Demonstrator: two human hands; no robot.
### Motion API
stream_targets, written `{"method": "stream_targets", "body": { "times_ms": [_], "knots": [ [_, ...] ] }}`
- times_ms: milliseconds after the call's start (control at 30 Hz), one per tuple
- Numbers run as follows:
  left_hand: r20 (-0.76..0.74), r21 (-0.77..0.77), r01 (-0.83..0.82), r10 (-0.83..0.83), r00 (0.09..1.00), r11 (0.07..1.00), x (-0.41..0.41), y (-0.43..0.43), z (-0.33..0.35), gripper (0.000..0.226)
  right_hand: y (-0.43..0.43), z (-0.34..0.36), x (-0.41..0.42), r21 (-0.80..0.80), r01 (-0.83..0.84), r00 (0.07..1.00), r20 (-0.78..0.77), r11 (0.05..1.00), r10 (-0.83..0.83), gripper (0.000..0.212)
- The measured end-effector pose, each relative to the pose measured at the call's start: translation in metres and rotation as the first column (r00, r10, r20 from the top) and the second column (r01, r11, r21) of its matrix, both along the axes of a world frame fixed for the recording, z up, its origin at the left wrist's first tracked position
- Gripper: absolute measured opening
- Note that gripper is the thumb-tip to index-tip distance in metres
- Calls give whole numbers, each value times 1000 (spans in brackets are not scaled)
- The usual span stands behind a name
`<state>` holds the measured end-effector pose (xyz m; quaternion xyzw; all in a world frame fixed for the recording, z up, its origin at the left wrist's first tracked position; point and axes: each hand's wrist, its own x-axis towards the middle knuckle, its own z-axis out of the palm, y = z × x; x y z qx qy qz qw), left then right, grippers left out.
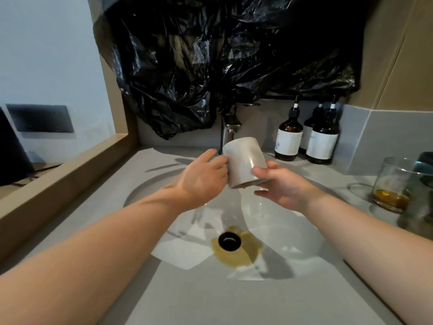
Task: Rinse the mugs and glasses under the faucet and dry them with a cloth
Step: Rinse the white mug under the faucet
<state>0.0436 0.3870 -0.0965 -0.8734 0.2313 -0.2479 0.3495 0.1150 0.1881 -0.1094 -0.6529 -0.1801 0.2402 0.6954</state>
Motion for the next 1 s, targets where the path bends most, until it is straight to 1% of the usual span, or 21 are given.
{"method": "stream_targets", "body": {
  "times_ms": [33, 100, 167, 200, 300, 333, 367, 433, 467, 500, 533, 567, 600, 667, 700, 733, 800, 867, 900, 933, 1000],
  "knots": [
    [19, -8, 17, -16, 1000, 1000, -2, -2, 2, 16, -1, 1, -1, 6, -6, 1000, 5, 1000, 6, 61],
    [13, 12, -22, 22, 1000, 1000, -10, -7, 5, 11, -2, 2, -2, 16, -5, 1000, 8, 1000, 5, 64],
    [-37, 46, -102, 104, 994, 994, -7, -7, -1, 26, -2, 3, -1, 21, -6, 1000, 2, 1000, 6, 64],
    [-63, 27, -127, 129, 990, 991, -8, -8, -1, 30, -3, 3, -1, 16, -10, 1000, 3, 1000, 10, 62],
    [-116, -155, -146, 128, 985, 977, -11, -10, -2, 31, -2, 0, -1, -23, 0, 999, -44, 1000, -1, 55],
    [-119, -249, -109, 81, 990, 962, -11, -9, -5, 28, -1, -2, -1, -55, 18, 997, -74, 998, -22, 57],
    [-129, -355, -77, 33, 991, 932, -12, -9, -6, 25, -1, -3, -2, -101, 36, 994, -100, 994, -46, 58],
    [-155, -558, -25, -75, 985, 830, -13, -7, -8, 24, -1, -5, -3, -189, 57, 987, -135, 980, -83, 59],
    [-180, -625, -37, -98, 979, 780, -12, -7, -8, 27, -2, -5, -3, -222, 52, 984, -158, 974, -88, 63],
    [-222, -685, -83, -99, 970, 724, -13, -9, -7, 29, -2, -6, -3, -246, 45, 978, -188, 968, -94, 69],
    [-256, -755, -136, -97, 962, 642, -12, -10, -8, 29, -2, -6, -2, -270, 40, 970, -219, 962, -102, 76],
    [-289, -832, -197, -103, 952, 518, -10, -10, -9, 29, -2, -7, -2, -296, 33, 964, -244, 955, -109, 84],
    [-302, -904, -238, -134, 944, 355, -8, -10, -10, 30, -1, -6, -2, -320, 24, 959, -260, 947, -112, 91],
    [-282, -959, -280, -208, 937, 37, -4, -7, -14, 36, 1, -3, -3, -352, 3, 953, -283, 936, -109, 94],
    [-262, -951, -291, -230, 937, -102, -2, -3, -15, 39, 1, -1, -4, -365, -6, 953, -284, 931, -105, 93],
    [-254, -928, -307, -244, 936, -212, -1, -1, -15, 42, 1, 2, -4, -379, -13, 956, -275, 925, -99, 90],
    [-254, -854, -341, -259, 932, -392, 3, 1, -12, 46, 3, 10, -4, -399, -1, 969, -226, 917, -97, 83],
    [-253, -713, -368, -270, 929, -597, 9, -2, -7, 47, 8, 20, -1, -340, 100, 977, -143, 935, -157, 71],
    [-252, -648, -367, -268, 930, -667, 9, -3, -5, 46, 11, 28, 2, -257, 176, 971, -111, 950, -210, 63],
    [-234, -620, -355, -267, 935, -700, 10, -1, -4, 46, 16, 36, 7, -150, 242, 961, -102, 958, -259, 55],
    [-171, -638, -324, -282, 944, -698, 11, 6, -9, 43, 24, 55, 15, 47, 299, 948, -126, 953, -291, 48]
  ]
}}
